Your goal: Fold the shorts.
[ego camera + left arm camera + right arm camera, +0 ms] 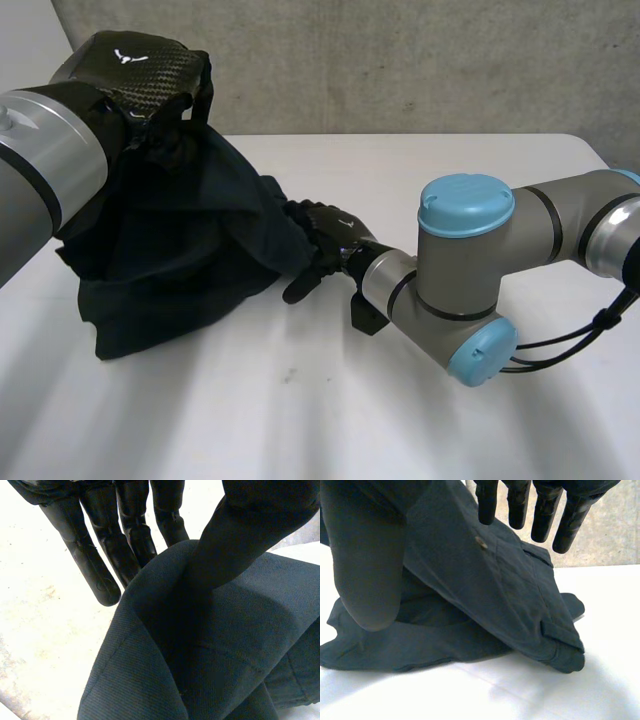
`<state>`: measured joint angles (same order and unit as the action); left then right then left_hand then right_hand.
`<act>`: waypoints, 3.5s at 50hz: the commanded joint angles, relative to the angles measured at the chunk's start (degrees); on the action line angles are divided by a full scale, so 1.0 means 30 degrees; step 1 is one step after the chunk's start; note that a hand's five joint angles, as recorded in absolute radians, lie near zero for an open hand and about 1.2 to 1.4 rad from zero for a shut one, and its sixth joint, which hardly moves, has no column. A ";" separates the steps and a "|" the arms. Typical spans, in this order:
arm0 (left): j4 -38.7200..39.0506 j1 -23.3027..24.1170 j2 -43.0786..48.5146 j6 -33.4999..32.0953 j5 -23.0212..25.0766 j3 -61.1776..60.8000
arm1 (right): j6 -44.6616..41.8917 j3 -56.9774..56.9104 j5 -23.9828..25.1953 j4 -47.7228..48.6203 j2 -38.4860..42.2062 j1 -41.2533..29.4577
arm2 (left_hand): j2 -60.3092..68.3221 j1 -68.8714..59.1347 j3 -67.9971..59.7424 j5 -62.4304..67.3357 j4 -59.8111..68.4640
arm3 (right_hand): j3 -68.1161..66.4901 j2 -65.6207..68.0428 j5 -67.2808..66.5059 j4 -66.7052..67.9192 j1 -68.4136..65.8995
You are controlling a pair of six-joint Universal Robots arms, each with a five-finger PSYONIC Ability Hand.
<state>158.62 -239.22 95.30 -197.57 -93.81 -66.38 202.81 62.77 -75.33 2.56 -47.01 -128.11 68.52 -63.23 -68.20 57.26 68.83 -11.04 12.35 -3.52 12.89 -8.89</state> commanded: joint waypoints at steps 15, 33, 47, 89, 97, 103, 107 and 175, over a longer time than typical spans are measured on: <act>-0.0080 0.0698 -0.1474 0.0408 -0.0049 0.0155 | -0.3287 -0.1385 -0.2602 0.0757 -0.1228 0.0133 | 0.3825 -0.5591 -0.3935 0.4247 0.3724 | -2.2986 2.2550 -2.2161 2.2371 -2.3703; -0.0050 -0.0269 -0.7068 0.0701 -0.0371 0.1795 | -1.6392 -0.0737 -0.2225 -0.4629 -1.4766 0.2478 | 0.3825 -0.5591 -0.3935 0.4247 0.3724 | -2.2986 2.2550 -2.2161 2.2371 -2.3703; 0.0066 -0.0357 -0.7633 0.1316 -0.0167 0.0277 | -1.6304 -0.1999 -0.1549 -0.8353 -1.4575 0.3182 | 0.3825 -0.5591 -0.3935 0.4247 0.3724 | -2.2986 2.2550 -2.2161 2.2371 -2.3703; 0.6777 -0.2144 1.0163 0.1170 -0.0254 0.5085 | -1.6597 -0.0393 -0.5974 0.3223 -0.3634 0.3914 | -1.9508 1.7743 1.9398 -1.9086 -1.9609 | 0.0347 -0.0784 0.1172 -0.0962 -0.0370; 0.5311 -0.2641 0.3629 0.1258 0.0302 -0.4815 | -1.6363 0.5693 -0.2816 -0.3512 -0.7237 0.4643 | -1.8038 1.6273 1.7928 -1.7616 -1.8139 | 0.0347 -0.0784 0.1172 -0.0962 -0.0370; 0.5369 -0.2583 -0.0123 0.1141 0.1444 -1.2493 | -1.6362 1.0855 -0.0352 -0.2675 -0.9320 0.5555 | -1.3886 1.2120 1.3776 -1.3464 -1.3987 | -0.4951 0.4514 -0.4126 0.4336 -0.5668; 0.5486 -0.2437 -0.1473 0.1112 0.1650 -1.5543 | -1.6597 1.3612 0.0822 -0.0566 -0.9410 0.5672 | -1.3886 1.2120 1.3776 -1.3464 -1.3986 | -0.5064 0.4628 -0.4239 0.4449 -0.5781; 0.4696 -0.2437 -0.6813 -0.1026 0.0156 -1.5929 | -1.7884 1.2444 -0.0934 -0.5425 -1.5593 0.5936 | 0.3825 -0.5591 -0.3935 0.4247 0.3724 | -2.2986 2.2550 -2.2161 2.2371 -2.3703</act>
<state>173.44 -246.76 68.69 -199.99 -93.28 -113.45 151.72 101.17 -78.40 -9.11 -93.56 -110.13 68.58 -64.12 -67.97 56.41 68.82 -66.57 66.77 -55.22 68.01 -55.01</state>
